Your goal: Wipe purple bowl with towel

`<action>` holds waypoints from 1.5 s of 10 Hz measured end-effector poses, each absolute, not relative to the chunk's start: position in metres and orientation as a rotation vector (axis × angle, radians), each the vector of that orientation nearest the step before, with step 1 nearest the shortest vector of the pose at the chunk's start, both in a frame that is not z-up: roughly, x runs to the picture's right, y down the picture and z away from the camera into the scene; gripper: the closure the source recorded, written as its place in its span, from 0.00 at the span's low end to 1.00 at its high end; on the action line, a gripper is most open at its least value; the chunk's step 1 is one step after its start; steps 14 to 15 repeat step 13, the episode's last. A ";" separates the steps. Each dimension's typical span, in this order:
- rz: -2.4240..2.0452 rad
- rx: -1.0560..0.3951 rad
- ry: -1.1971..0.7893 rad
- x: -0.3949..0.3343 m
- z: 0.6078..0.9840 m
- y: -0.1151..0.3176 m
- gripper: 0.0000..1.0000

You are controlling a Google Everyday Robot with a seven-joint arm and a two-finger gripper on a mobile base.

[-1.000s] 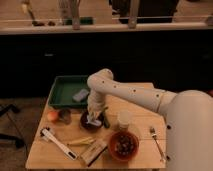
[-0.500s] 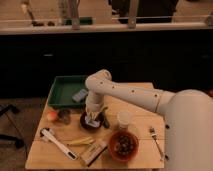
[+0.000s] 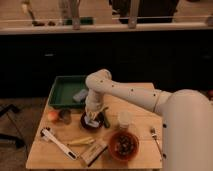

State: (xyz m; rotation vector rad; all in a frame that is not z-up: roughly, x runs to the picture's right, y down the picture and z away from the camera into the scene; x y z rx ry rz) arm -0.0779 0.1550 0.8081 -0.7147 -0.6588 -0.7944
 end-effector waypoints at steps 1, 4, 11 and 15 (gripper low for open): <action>-0.779 -0.726 -0.685 -0.078 0.809 0.156 1.00; -0.742 -0.743 -0.723 -0.077 0.809 0.159 1.00; -0.728 -0.769 -0.728 -0.084 0.827 0.160 1.00; -0.749 -0.776 -0.750 -0.094 0.829 0.162 1.00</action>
